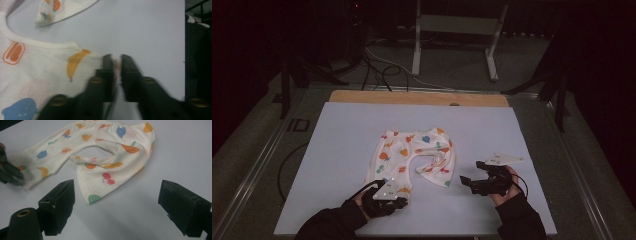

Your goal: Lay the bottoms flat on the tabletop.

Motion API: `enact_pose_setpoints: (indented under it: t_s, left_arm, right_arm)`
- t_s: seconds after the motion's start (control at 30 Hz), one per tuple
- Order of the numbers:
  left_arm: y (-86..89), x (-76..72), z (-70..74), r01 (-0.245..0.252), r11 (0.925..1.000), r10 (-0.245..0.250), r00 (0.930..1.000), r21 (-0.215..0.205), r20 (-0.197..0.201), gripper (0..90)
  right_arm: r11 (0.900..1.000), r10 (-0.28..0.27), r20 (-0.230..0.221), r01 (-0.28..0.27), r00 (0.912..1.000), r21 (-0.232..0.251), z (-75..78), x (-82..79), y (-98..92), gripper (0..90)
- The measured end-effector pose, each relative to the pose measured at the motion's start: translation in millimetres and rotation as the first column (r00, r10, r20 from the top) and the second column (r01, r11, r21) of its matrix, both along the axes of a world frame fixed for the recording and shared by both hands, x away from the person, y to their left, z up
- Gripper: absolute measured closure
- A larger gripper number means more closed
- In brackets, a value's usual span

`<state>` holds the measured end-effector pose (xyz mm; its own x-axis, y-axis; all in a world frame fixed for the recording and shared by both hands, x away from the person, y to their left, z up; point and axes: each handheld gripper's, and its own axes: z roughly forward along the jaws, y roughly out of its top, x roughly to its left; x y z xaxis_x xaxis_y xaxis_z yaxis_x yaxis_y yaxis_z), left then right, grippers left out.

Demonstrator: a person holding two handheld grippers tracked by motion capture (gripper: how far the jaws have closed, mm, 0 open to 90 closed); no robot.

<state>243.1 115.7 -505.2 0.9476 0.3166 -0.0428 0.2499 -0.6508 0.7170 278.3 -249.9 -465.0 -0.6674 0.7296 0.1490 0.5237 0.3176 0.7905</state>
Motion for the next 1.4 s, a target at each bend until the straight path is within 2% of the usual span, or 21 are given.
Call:
enact_pose_setpoints:
  t_s: [0.1, 0.2, 0.27, 0.4, 0.47, 0.53, 0.7, 0.77, 0.8, 0.83, 0.9, 0.93, 0.97, 1.03, 1.1, 1.13, 1.17, 1.2, 1.23, 1.37, 1.4]
  left_arm:
    - [5.1, 3.8, 6.4, -0.074, 0.9965, 0.074, 0.9972, -0.038, 0.009, 40.6]
    - [13.0, 9.1, 11.0, -0.138, 0.9875, 0.139, 0.9903, -0.077, 0.007, 23.1]
    - [18.4, 11.4, 12.7, -0.144, 0.9849, 0.145, 0.9895, -0.097, 0.002, 13.6]
    - [26.6, 15.8, 15.3, -0.185, 0.9743, 0.189, 0.9818, -0.128, 0.017, 1.0]
    - [32.8, 18.0, 18.0, -0.214, 0.9652, 0.219, 0.9754, -0.15, 0.018, 0.7]
    - [39.8, 20.2, 21.6, -0.251, 0.9548, 0.258, 0.9657, -0.16, 0.028, 0.4]
    - [61.1, 23.5, 30.7, -0.344, 0.9191, 0.358, 0.933, -0.192, 0.04, 0.4]
    - [69.9, 23.5, 33.7, -0.38, 0.9049, 0.397, 0.9163, -0.191, 0.055, 0.4]
    - [69.9, 23.5, 33.7, -0.38, 0.9049, 0.397, 0.9163, -0.191, 0.055, 0.4]
    - [79.5, 23.1, 35.5, -0.414, 0.8878, 0.431, 0.9007, -0.202, 0.052, 0.4]
    - [88.7, 22.0, 36.3, -0.455, 0.8684, 0.476, 0.8767, -0.197, 0.072, 0.4]
    - [88.7, 22.0, 36.3, -0.455, 0.8684, 0.476, 0.8767, -0.197, 0.072, 0.4]
    - [98.9, 21.6, 36.1, -0.514, 0.8376, 0.535, 0.8401, -0.185, 0.088, 0.4]
    - [109.7, 21.9, 34.5, -0.6, 0.7809, 0.62, 0.7779, -0.174, 0.101, 0.5]
    - [119.6, 22.1, 32.2, -0.675, 0.7169, 0.695, 0.7106, -0.175, 0.108, 0.5]
    - [124.0, 21.7, 31.1, -0.702, 0.6897, 0.723, 0.6815, -0.178, 0.114, 0.5]
    - [128.1, 21.0, 29.9, -0.72, 0.6671, 0.744, 0.659, -0.192, 0.113, 0.4]
    - [131.6, 20.5, 28.7, -0.729, 0.6517, 0.756, 0.645, -0.208, 0.108, 0.4]
    - [134.4, 20.6, 27.7, -0.733, 0.645, 0.761, 0.6403, -0.218, 0.102, 0.5]
    - [139.8, 21.0, 25.5, -0.732, 0.6337, 0.768, 0.6334, -0.249, 0.092, 0.5]
    - [139.9, 20.8, 25.1, -0.729, 0.6339, 0.768, 0.6342, -0.257, 0.093, 0.4]
  right_arm:
    - [1.0, 0.0, 0.006, 0.0, 1.0, -0.002, -0.3, 0.3, -1.1, 14.1]
    - [1.0, -0.006, 0.007, 0.006, 1.0, -0.003, -1.6, 0.8, -1.3, 14.1]
    - [1.0, -0.003, 0.009, 0.003, 1.0, -0.004, -2.3, 0.9, -1.5, 14.1]
    - [1.0, -0.003, 0.009, 0.003, 1.0, -0.014, -3.2, 1.0, -1.2, 14.0]
    - [1.0, -0.002, 0.01, 0.002, 1.0, -0.012, -3.2, 1.1, -1.1, 14.0]
    - [1.0, -0.003, 0.013, 0.003, 0.9999, -0.014, -2.6, 0.9, -0.1, 14.1]
    - [1.0, 0.006, 0.019, -0.006, 0.9998, -0.01, 2.3, 1.2, 0.0, 14.0]
    - [1.0, 0.0, 0.03, 0.001, 0.9995, -0.012, 6.0, 2.0, 0.5, 14.0]
    - [1.0, 0.0, 0.03, 0.001, 0.9995, -0.012, 6.0, 2.0, 0.5, 14.0]
    - [1.0, -0.001, 0.041, 0.001, 0.9992, 0.005, 9.6, 2.0, 1.0, 14.1]
    - [1.0, 0.009, 0.045, -0.009, 0.9989, -0.002, 10.9, 1.3, 3.3, 14.1]
    - [1.0, 0.012, 0.047, -0.011, 0.9988, -0.014, 11.2, 1.0, 5.1, 14.1]
    - [1.0, 0.015, 0.049, -0.014, 0.9987, -0.017, 11.3, 0.8, 6.5, 14.1]
    - [1.0, 0.01, 0.05, -0.009, 0.9987, -0.011, 11.1, 0.8, 8.2, 14.1]
    - [1.0, 0.006, 0.055, -0.006, 0.9984, -0.007, 9.7, 0.7, 10.5, 14.1]
    - [1.0, 0.007, 0.05, -0.007, 0.9987, -0.011, 8.3, 0.9, 12.5, 14.1]
    - [1.0, 0.004, 0.051, -0.003, 0.9987, -0.022, 6.6, 1.0, 14.8, 14.2]
    - [1.0, 0.003, 0.045, -0.001, 0.999, -0.025, 4.5, 1.3, 17.3, 14.2]
    - [1.0, 0.007, 0.034, -0.006, 0.9994, -0.025, 2.5, 2.1, 19.7, 14.2]
    - [1.0, 0.007, 0.018, -0.007, 0.9998, -0.021, -7.1, 6.8, 27.0, 14.6]
    - [0.999, 0.0, 0.015, 0.001, 0.9999, -0.033, -10.0, 8.0, 29.2, 15.6]
